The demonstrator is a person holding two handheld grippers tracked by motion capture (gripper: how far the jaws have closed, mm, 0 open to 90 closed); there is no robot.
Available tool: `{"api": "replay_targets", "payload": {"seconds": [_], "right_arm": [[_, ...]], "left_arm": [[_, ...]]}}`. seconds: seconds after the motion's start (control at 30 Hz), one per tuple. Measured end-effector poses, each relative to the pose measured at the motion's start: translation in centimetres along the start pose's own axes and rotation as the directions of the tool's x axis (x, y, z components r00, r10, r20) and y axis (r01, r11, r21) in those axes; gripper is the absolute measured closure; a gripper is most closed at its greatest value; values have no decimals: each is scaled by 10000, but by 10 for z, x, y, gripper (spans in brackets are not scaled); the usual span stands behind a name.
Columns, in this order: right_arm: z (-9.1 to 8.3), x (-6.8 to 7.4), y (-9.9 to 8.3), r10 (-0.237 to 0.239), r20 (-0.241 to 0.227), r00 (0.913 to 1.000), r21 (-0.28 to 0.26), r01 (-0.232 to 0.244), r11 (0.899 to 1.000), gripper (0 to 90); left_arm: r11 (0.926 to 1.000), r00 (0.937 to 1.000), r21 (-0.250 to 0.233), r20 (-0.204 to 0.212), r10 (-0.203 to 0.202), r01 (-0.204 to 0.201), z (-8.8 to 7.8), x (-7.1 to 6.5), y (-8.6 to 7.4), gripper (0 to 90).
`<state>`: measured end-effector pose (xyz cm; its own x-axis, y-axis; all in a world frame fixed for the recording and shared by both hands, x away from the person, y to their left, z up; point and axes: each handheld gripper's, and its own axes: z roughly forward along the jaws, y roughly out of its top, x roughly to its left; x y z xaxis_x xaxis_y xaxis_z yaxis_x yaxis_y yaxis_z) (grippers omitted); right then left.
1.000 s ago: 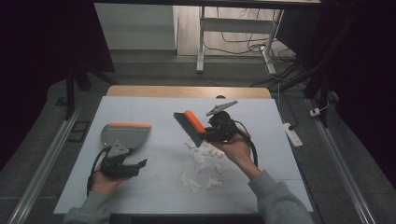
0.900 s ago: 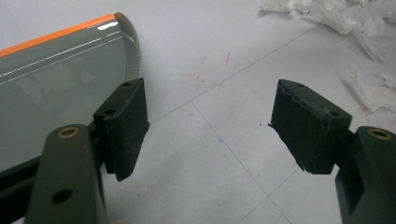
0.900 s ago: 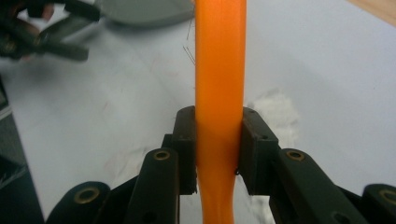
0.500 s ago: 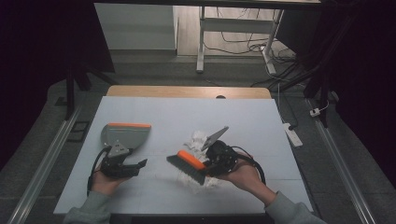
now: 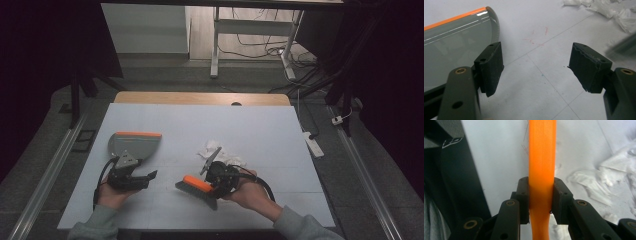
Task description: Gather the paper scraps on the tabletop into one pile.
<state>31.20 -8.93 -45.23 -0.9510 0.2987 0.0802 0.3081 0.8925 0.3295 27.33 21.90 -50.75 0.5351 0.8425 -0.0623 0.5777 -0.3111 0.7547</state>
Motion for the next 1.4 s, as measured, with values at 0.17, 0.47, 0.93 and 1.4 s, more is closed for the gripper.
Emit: {"api": "replay_targets", "payload": {"seconds": [0.17,0.47,0.93,1.4], "right_arm": [[-6,-32,3,658,896,9938,-129,-649,9978,708],[-22,-64,-3,1603,1355,9777,-1154,-1451,9827,708],[-58,-34,-6,1014,898,9908,-2052,-812,9753,708],[-43,-8,-43,-108,-341,9994,-281,99,9996,708]], "left_arm": [[10000,10000,31,-8,36,-36,1,0,0,280],[10000,10000,28,-21,24,-24,1,1,0,279],[10000,10000,0,-30,67,-67,0,-1,0,280],[9999,9999,37,-20,143,-143,1,-2,1,280]]}}
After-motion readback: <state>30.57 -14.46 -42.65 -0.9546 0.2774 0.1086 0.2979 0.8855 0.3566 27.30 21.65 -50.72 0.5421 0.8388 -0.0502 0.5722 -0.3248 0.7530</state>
